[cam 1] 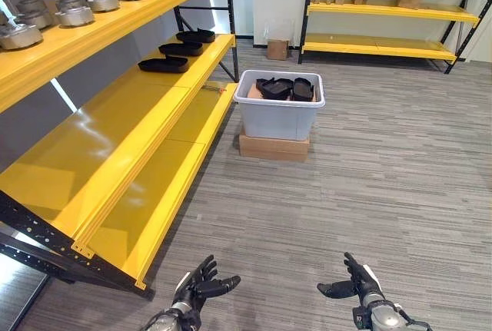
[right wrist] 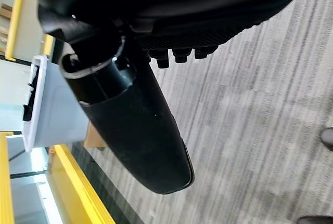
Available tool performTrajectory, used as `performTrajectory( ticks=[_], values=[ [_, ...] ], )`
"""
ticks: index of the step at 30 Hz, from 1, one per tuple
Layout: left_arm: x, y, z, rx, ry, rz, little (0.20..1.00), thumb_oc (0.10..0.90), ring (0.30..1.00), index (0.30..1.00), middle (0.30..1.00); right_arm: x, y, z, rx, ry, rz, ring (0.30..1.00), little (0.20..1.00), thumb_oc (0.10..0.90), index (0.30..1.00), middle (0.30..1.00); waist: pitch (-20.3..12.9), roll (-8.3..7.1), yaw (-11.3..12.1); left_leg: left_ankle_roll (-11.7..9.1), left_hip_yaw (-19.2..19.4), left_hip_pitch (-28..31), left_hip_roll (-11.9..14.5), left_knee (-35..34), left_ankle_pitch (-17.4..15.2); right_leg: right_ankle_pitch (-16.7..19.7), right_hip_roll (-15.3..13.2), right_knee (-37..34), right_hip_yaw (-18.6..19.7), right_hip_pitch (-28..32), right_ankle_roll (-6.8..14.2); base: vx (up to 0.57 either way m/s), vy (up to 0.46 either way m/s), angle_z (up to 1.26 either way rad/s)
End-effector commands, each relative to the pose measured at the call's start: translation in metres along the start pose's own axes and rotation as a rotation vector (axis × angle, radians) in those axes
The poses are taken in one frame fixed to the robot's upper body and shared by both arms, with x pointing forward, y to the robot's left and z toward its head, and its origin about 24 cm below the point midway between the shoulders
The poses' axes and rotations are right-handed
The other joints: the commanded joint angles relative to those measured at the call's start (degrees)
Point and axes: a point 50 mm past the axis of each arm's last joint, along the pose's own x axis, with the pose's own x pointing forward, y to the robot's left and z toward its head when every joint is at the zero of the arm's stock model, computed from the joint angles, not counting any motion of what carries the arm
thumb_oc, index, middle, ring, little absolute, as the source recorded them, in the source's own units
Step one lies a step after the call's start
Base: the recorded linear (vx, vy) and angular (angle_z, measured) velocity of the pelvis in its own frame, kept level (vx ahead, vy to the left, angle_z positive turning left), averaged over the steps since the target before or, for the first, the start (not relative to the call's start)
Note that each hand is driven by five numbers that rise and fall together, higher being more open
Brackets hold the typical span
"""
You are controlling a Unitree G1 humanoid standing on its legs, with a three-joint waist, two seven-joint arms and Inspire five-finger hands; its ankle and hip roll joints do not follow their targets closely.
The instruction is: Move parts from the plastic box to the shelf.
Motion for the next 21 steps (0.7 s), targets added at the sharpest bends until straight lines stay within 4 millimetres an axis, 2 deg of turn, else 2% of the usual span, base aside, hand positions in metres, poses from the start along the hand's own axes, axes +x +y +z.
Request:
performTrajectory(
  ticks=[1, 4, 8, 9, 13, 21],
  values=[
    [0.011, -0.003, 0.048, 0.076, -0.191, -0.04, 1.0, 0.9, 1.0, 1.0, 1.0, 0.01, -0.007, 0.062, 0.008, -0.266, -0.027, 1.0, 1.0, 0.9, 1.0, 1.0, -0.1, -1.13, 0.4, -5.0, -1.3, 4.2, 4.9, 0.6, -3.9, -0.8, -2.9, 2.0, -0.1, -0.3, 3.0, -0.01, 0.011, -0.04],
    [0.012, -0.002, 0.046, 0.046, -0.177, -0.035, 1.0, 0.9, 1.0, 1.0, 1.0, 0.011, -0.006, 0.065, 0.009, -0.282, -0.032, 1.0, 1.0, 0.9, 1.0, 1.0, -0.1, -1.1, 0.4, -4.9, -1.3, 4.2, 4.8, 0.6, -3.9, -0.8, -3.0, 2.0, -0.1, -0.3, 3.0, -0.01, 0.009, -0.03],
    [0.012, -0.001, 0.034, -0.047, -0.1, -0.027, 1.0, 0.9, 1.0, 1.0, 1.0, 0.01, -0.006, 0.075, 0.006, -0.334, -0.055, 1.0, 1.0, 0.9, 1.0, 1.0, 0.0, -1.16, 0.3, -4.8, -1.1, 4.4, 4.8, 0.8, -3.9, -1.0, -3.1, 2.3, 0.0, -0.2, 3.0, 0.0, 0.011, 0.0],
    [0.013, -0.005, 0.031, -0.115, -0.075, -0.081, 1.0, 0.9, 1.0, 1.0, 1.0, 0.009, -0.006, 0.077, 0.009, -0.339, -0.047, 1.0, 1.0, 0.9, 1.0, 1.0, 0.0, -1.08, 0.2, -4.7, -1.1, 4.4, 4.8, 0.9, -4.0, -1.1, -3.1, 2.4, 0.0, -0.2, 3.0, 0.0, 0.035, -0.02],
    [0.012, -0.011, 0.035, -0.112, -0.084, -0.134, 1.0, 0.9, 1.0, 1.0, 1.0, 0.008, -0.007, 0.079, 0.003, -0.345, -0.029, 1.0, 1.0, 0.9, 1.0, 1.0, 0.3, -0.83, 0.2, -4.5, -1.1, 4.2, 4.6, 1.1, -4.1, -1.2, -3.3, 2.8, 0.1, -0.4, 3.1, -0.01, 0.047, -0.01],
    [0.012, -0.007, 0.031, -0.153, -0.044, -0.085, 1.0, 0.9, 1.0, 1.0, 1.0, 0.007, -0.003, 0.075, 0.0, -0.349, 0.021, 1.0, 1.0, 0.9, 1.0, 1.0, 0.0, -1.03, 0.4, -4.3, -1.4, 3.9, 4.2, 1.0, -4.2, -1.4, -3.6, 3.3, -0.3, -0.5, 3.3, 0.0, 0.021, 0.01]
  ],
)
